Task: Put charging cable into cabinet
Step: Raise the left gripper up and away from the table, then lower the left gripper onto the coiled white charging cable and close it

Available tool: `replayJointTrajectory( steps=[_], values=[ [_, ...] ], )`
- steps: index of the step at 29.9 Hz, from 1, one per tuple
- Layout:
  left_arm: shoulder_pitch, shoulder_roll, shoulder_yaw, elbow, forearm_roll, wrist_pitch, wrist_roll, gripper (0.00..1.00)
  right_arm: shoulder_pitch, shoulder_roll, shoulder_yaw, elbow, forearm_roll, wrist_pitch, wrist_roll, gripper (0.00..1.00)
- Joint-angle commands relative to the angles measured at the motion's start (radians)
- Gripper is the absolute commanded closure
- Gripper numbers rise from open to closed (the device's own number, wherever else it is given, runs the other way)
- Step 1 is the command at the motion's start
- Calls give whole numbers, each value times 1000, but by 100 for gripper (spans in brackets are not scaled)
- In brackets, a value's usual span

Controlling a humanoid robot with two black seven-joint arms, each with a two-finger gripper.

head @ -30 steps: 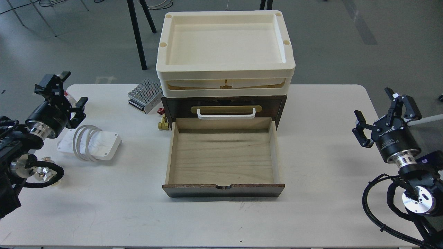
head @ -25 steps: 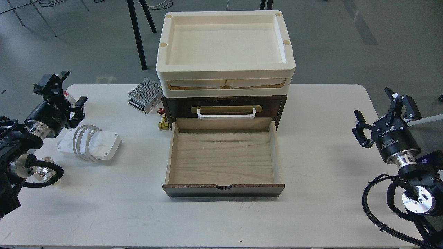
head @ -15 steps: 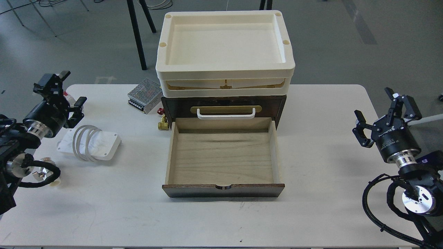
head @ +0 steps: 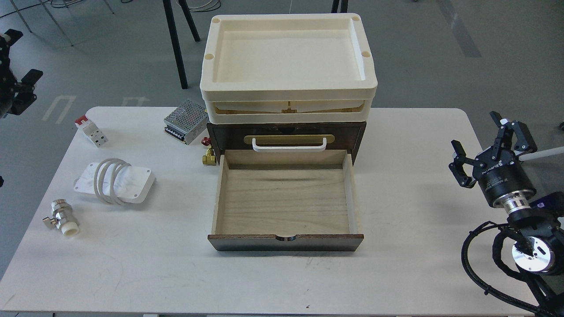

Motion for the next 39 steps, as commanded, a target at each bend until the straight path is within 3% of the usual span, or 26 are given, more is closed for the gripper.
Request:
replayJointTrajectory(
  steps=[1, 7, 15, 19, 28, 34, 39],
  values=[
    [-125, 37, 0, -5, 233, 0, 0, 7, 1, 0, 0, 0, 0, 0, -1, 1],
    [-233, 97, 0, -111, 573, 0, 0, 8, 1, 0, 1, 0, 0, 0, 0, 1],
    [-222, 149, 6, -336, 1047, 0, 0, 8, 1, 0, 0, -1, 0, 0, 0, 1],
    [-204, 174, 107, -398, 1144, 0, 0, 8, 1, 0, 1, 0, 0, 0, -1, 1],
    [-146, 168, 439, -398, 1140, 6, 0, 8, 1, 0, 0, -1, 0, 0, 0, 1],
    [-31, 158, 457, -384, 1138, 84, 0, 8, 1, 0, 0, -1, 0, 0, -1, 1],
    [-14, 136, 454, -350, 1132, 105, 0, 8, 1, 0, 0, -1, 0, 0, 0, 1]
  ],
)
